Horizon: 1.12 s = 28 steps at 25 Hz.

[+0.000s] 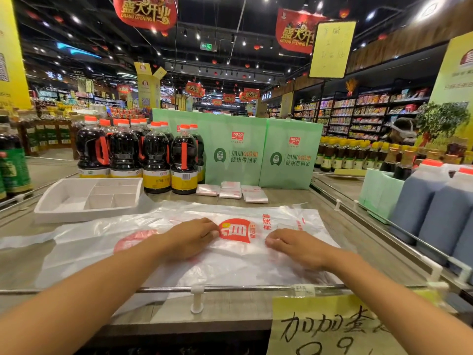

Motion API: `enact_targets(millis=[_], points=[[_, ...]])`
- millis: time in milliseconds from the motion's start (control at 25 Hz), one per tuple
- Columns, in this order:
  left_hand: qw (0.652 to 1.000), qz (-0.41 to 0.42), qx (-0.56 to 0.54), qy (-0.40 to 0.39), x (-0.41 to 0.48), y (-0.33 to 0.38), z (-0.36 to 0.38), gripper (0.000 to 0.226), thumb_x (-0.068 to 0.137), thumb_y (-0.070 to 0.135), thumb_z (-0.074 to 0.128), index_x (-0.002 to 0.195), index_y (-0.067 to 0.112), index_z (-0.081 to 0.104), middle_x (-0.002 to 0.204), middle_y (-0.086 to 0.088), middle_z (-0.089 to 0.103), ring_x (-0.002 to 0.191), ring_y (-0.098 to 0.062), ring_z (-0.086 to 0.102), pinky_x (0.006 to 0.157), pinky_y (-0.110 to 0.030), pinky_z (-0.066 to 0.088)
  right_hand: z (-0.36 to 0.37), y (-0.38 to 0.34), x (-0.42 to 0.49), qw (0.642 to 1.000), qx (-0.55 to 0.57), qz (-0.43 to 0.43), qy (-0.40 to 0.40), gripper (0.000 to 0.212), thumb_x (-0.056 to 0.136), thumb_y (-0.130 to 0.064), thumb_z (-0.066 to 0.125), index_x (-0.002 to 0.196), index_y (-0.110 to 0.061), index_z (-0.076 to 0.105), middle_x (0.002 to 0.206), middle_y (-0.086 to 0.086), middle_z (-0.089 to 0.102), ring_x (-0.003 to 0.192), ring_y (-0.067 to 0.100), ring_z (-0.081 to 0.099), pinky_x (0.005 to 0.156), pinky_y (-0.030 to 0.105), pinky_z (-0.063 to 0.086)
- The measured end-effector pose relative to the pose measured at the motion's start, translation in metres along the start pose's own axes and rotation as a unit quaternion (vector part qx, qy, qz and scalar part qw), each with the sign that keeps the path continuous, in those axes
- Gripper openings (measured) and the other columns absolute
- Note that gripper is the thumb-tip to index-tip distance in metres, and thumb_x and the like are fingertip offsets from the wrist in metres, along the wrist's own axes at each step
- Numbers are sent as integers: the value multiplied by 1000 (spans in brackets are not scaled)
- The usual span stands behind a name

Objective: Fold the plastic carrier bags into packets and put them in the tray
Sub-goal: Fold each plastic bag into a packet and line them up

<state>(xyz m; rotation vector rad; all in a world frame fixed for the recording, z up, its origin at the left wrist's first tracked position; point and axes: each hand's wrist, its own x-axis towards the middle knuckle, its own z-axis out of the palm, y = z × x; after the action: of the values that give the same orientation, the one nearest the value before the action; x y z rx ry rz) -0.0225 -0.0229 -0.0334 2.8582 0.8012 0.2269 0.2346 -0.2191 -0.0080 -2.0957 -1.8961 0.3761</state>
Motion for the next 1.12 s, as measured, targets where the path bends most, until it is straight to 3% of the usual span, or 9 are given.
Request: enact_targets(millis=[80,160,240,440,600,720,840,920,1120], points=[[999,-18,-32,-1,-1,-4,3,42,109,47,31,137,29,55,139,7,51,122,-15,50,105,-38,41,-3,1,-5,1000,-9,-4,-4,68,85,-79,51,135,-33,58,140,-10,57,126,11,52,110,38,41],[998,-33,-51,13,0,-2,3,45,108,50,28,133,27,58,133,6,55,119,-17,52,104,-38,42,-3,3,-3,999,-43,10,21,65,90,-66,61,138,-22,57,139,-2,59,126,19,53,109,39,42],[997,-40,-70,20,-1,3,1,52,106,57,25,133,27,58,130,5,56,117,-17,53,104,-40,42,-1,4,4,997,-58,30,43,55,94,-59,61,127,-16,60,125,0,63,116,26,57,102,41,46],[999,-21,-17,25,-6,5,0,60,101,67,26,146,32,47,143,8,52,124,-16,52,105,-39,41,-1,12,29,994,-100,37,31,22,99,-45,61,98,-24,56,102,-9,54,91,17,55,79,35,47],[999,-26,23,8,-2,-2,3,56,100,67,31,145,36,45,149,8,44,129,-16,47,108,-41,41,6,16,41,991,-112,54,51,21,103,-38,56,93,-20,55,101,-1,52,89,22,54,85,42,50],[999,-19,32,-2,1,-1,6,51,103,60,35,147,35,43,148,5,40,132,-17,40,109,-41,39,9,18,34,984,-142,22,102,18,105,-40,46,110,-25,55,118,-5,53,103,19,53,97,43,46],[999,-33,36,21,5,-2,9,43,105,55,36,144,38,45,143,2,42,131,-20,39,106,-40,40,11,11,24,967,-175,-93,159,30,105,-39,47,132,-25,51,139,-4,48,128,20,44,109,37,35],[998,-43,41,32,5,-4,10,41,105,52,37,143,38,47,139,2,44,129,-21,40,104,-42,42,16,4,22,971,-172,-129,108,38,106,-40,46,141,-25,48,152,-2,41,140,20,36,118,37,29],[998,-21,14,64,2,-3,10,45,107,52,29,142,35,51,138,2,49,125,-20,46,106,-40,39,18,11,23,985,-168,-40,-8,55,109,-47,33,160,-25,29,167,-1,23,153,18,19,124,30,11]])
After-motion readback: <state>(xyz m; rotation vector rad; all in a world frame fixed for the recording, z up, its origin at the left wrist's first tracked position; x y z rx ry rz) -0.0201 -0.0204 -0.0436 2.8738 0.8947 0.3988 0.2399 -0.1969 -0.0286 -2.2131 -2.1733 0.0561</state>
